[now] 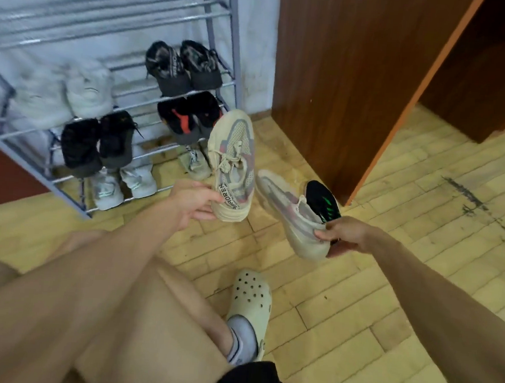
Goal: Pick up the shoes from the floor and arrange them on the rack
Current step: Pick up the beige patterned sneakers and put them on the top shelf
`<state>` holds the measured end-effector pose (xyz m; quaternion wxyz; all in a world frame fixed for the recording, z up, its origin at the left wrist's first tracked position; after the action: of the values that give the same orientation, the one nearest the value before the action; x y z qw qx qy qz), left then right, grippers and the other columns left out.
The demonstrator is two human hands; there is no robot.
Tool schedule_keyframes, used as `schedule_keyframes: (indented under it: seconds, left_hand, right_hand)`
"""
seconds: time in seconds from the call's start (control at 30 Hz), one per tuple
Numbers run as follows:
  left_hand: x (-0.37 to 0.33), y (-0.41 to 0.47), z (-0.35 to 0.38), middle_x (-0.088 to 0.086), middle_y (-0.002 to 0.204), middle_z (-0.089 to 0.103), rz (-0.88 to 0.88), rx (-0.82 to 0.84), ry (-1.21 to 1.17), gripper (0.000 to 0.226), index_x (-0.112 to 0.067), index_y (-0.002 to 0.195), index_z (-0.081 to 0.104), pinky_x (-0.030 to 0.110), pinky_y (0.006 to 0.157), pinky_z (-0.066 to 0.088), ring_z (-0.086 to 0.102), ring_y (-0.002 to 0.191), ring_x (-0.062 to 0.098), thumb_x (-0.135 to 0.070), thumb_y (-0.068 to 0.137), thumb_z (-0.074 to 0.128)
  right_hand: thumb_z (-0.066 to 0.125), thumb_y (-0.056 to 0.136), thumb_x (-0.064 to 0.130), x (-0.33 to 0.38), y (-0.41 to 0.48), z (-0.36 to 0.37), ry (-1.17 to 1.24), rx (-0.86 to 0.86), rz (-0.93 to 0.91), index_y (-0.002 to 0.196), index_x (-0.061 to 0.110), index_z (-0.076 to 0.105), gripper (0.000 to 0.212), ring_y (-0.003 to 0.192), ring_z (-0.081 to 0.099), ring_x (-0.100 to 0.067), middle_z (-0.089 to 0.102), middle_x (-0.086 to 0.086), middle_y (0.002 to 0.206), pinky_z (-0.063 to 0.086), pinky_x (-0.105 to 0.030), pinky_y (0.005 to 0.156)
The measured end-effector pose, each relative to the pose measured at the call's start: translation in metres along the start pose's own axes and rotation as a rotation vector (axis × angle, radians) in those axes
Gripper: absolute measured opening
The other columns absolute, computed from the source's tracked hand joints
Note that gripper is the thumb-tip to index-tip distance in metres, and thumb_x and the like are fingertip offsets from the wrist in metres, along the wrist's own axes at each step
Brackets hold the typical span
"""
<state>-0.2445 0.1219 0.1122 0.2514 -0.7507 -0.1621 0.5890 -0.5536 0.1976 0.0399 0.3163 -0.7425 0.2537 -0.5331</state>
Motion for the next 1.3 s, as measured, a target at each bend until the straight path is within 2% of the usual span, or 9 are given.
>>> schedule_keyframes:
  seconds: [0.1,0.23,0.37,0.47,0.63,0.8,0.9,1.07,1.3]
  left_hand:
    - [-0.029,-0.013,-0.028,0.017,0.101,0.072,0.060,-0.039,-0.015,0.048,0.002,0.120,0.059,0.027,0.051,0.059,0.071,0.077,0.024,0.002,0.074,0.073]
    - [-0.055,-0.032,-0.074,0.014,0.084,0.070,0.121,-0.152,-0.043,0.036,0.001,0.109,0.061,0.026,0.046,0.058,0.069,0.061,0.021,0.003,0.075,0.072]
    - [-0.060,-0.042,-0.125,0.018,0.081,0.068,0.140,-0.272,-0.104,0.027,0.006,0.097,0.067,0.036,0.054,0.061,0.066,0.045,0.018,0.004,0.071,0.074]
    - [-0.063,-0.049,-0.161,0.021,0.087,0.067,0.142,-0.330,-0.160,0.017,0.005,0.086,0.067,0.038,0.060,0.061,0.066,0.060,0.027,0.003,0.070,0.075]
    - [-0.074,-0.059,-0.214,0.017,0.095,0.074,0.169,-0.359,-0.214,0.032,0.003,0.104,0.067,0.038,0.068,0.062,0.072,0.079,0.030,0.001,0.073,0.074]
    - [-0.087,-0.073,-0.253,0.008,0.080,0.068,0.235,-0.443,-0.270,0.022,-0.008,0.081,0.059,0.039,0.071,0.058,0.066,0.066,0.022,0.010,0.076,0.069]
    - [-0.094,-0.076,-0.280,0.011,0.089,0.071,0.244,-0.503,-0.277,0.032,-0.004,0.101,0.061,0.042,0.073,0.060,0.070,0.074,0.025,0.007,0.073,0.073]
    - [-0.107,-0.070,-0.322,0.012,0.080,0.070,0.242,-0.597,-0.285,0.014,-0.003,0.079,0.063,0.036,0.060,0.061,0.069,0.046,0.018,0.004,0.074,0.074]
    - [-0.140,-0.038,-0.375,0.010,0.085,0.066,0.280,-0.654,-0.336,0.024,-0.004,0.097,0.060,0.026,0.042,0.056,0.067,0.062,0.023,0.005,0.077,0.071]
  right_hand:
    - [0.070,0.086,0.019,0.064,-0.011,0.011,0.041,0.040,-0.099,0.109,0.003,0.066,0.029,0.075,0.074,-0.015,0.074,-0.006,0.089,0.059,-0.022,0.060]
    - [0.068,0.086,0.016,0.139,-0.023,0.034,0.022,0.029,-0.228,0.089,0.009,0.066,0.008,0.090,0.067,-0.019,0.069,-0.005,0.096,0.058,-0.030,0.083]
    - [0.074,0.081,0.014,0.200,-0.026,0.062,0.011,-0.035,-0.332,0.091,0.002,0.068,0.017,0.095,0.069,-0.025,0.071,-0.010,0.097,0.060,-0.034,0.079]
    - [0.076,0.079,0.012,0.240,-0.022,0.085,0.021,-0.040,-0.409,0.103,-0.004,0.068,0.030,0.091,0.070,-0.026,0.072,-0.013,0.098,0.062,-0.032,0.071]
    - [0.072,0.079,-0.001,0.296,-0.011,0.122,0.083,0.046,-0.434,0.103,-0.007,0.065,0.025,0.087,0.069,-0.027,0.070,-0.016,0.096,0.055,-0.043,0.088]
    - [0.070,0.080,-0.002,0.339,-0.012,0.156,0.036,0.105,-0.518,0.101,-0.002,0.068,0.021,0.081,0.069,-0.023,0.071,-0.010,0.087,0.062,-0.035,0.071]
    - [0.074,0.080,0.004,0.366,-0.016,0.176,-0.004,0.103,-0.581,0.100,-0.001,0.071,0.021,0.081,0.071,-0.024,0.073,-0.011,0.090,0.062,-0.036,0.071]
    - [0.074,0.080,0.008,0.417,-0.022,0.219,0.006,0.138,-0.625,0.098,-0.002,0.069,0.021,0.087,0.071,-0.030,0.072,-0.014,0.095,0.061,-0.039,0.071]
    - [0.081,0.073,0.010,0.490,-0.005,0.266,0.017,0.113,-0.643,0.103,-0.009,0.067,0.038,0.082,0.073,-0.031,0.073,-0.018,0.096,0.062,-0.041,0.065]
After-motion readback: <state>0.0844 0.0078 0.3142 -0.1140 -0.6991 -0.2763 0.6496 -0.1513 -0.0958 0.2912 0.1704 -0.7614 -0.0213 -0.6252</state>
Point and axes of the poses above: each hand's wrist, its own y-axis towards the middle knuckle, its own z-axis out of the palm, x = y × z, the point moved 4 cm from there along y, towards the middle knuckle
